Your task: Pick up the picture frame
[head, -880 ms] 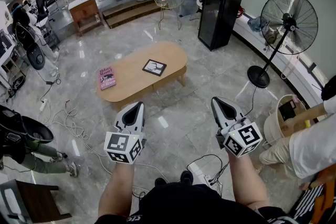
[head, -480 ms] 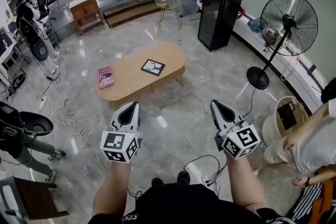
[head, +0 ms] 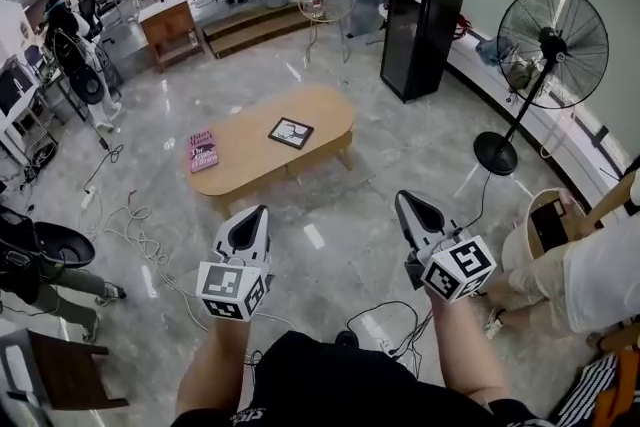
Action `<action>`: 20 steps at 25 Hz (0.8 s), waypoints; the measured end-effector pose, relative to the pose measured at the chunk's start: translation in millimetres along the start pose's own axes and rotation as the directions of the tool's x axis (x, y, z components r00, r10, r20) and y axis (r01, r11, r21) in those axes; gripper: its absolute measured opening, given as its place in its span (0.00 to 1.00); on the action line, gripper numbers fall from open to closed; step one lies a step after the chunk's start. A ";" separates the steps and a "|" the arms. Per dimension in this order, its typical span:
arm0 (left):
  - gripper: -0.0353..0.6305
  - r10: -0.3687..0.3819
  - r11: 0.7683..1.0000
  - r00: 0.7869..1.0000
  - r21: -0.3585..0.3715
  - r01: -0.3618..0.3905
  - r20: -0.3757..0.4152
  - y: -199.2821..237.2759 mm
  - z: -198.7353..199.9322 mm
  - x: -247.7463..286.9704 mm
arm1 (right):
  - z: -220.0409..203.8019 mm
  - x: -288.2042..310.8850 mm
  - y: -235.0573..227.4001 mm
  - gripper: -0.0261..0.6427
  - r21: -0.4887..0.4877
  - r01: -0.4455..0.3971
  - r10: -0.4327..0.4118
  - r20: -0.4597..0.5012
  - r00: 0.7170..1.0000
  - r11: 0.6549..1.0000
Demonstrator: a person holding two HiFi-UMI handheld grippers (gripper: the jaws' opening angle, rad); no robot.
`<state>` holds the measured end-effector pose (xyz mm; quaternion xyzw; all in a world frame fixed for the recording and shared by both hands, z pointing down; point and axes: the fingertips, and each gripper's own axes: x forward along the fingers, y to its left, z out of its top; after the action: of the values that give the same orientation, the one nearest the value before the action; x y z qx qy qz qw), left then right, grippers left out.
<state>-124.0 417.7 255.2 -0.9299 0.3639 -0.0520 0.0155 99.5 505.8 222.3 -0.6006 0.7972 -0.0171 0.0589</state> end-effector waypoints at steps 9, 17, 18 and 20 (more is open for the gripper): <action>0.06 0.029 1.000 0.999 0.001 -0.029 0.021 12.8 4.3 0.2 | -24.6 5.0 -0.8 0.05 0.028 -0.022 0.023 -0.046 0.999 0.999; 0.06 0.039 0.999 0.999 -0.037 -0.038 0.016 58.4 -24.2 24.1 | -47.8 58.1 -6.1 0.05 0.014 -0.024 0.025 -0.115 0.993 1.000; 0.07 0.037 0.999 0.999 -0.040 -0.036 0.014 67.7 -26.3 30.2 | -50.9 70.7 -7.1 0.05 0.019 -0.025 0.027 -0.121 0.992 1.000; 0.07 0.035 0.998 0.999 -0.043 -0.035 0.012 88.4 -29.6 44.6 | -58.4 99.2 -8.9 0.05 0.027 -0.029 0.032 -0.133 0.991 0.999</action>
<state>-154.3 322.7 282.6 -0.9238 0.3809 -0.0381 -0.0014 74.4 405.5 273.9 -0.5850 0.8082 -0.0663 0.0135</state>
